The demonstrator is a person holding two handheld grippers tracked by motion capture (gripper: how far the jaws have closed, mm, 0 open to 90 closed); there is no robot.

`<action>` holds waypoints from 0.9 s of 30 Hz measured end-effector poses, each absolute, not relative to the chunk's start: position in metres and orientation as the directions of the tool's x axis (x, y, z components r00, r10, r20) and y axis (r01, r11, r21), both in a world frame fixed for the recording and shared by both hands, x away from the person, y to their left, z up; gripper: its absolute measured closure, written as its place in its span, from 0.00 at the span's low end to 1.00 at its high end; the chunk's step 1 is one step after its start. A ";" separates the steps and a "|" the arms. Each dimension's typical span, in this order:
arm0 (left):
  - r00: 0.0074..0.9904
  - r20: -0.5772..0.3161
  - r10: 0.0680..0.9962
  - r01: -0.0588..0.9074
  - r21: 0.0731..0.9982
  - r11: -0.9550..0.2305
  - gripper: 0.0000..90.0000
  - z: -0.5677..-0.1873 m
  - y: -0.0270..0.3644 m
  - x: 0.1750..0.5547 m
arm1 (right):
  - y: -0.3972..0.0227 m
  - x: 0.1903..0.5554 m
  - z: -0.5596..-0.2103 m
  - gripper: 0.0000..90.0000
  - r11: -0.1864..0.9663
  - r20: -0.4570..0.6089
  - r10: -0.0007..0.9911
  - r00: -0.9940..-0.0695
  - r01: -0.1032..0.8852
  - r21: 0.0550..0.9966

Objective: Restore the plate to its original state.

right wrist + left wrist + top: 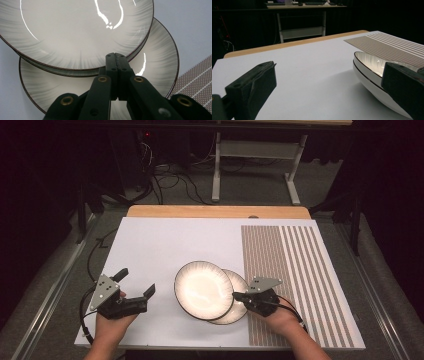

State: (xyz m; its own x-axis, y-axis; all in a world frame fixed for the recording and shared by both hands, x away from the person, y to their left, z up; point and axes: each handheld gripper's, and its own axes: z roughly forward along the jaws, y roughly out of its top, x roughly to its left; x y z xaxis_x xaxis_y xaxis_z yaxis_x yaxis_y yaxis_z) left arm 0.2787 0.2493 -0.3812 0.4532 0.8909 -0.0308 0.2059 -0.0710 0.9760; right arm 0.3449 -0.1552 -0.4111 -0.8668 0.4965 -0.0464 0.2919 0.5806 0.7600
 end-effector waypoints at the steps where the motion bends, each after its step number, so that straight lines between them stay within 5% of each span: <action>1: 0.453 -0.031 0.891 0.206 0.976 -0.071 0.00 -0.381 0.249 0.279 | -0.155 0.345 -0.411 1.00 0.580 -0.047 0.496 -0.867 0.291 0.760; 27: 0.450 -0.048 0.892 0.207 0.977 -0.052 0.00 -0.380 0.252 0.278 | -0.155 0.345 -0.412 1.00 0.580 -0.043 0.498 -0.866 0.296 0.759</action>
State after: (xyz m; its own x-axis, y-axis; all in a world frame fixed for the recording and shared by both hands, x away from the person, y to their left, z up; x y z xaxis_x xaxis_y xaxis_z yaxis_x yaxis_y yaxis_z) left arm 0.2779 0.2518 -0.3799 0.4500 0.8918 -0.0479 0.2069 -0.0519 0.9770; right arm 0.3449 -0.1554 -0.4115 -0.8658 0.4985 -0.0429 0.2961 0.5797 0.7591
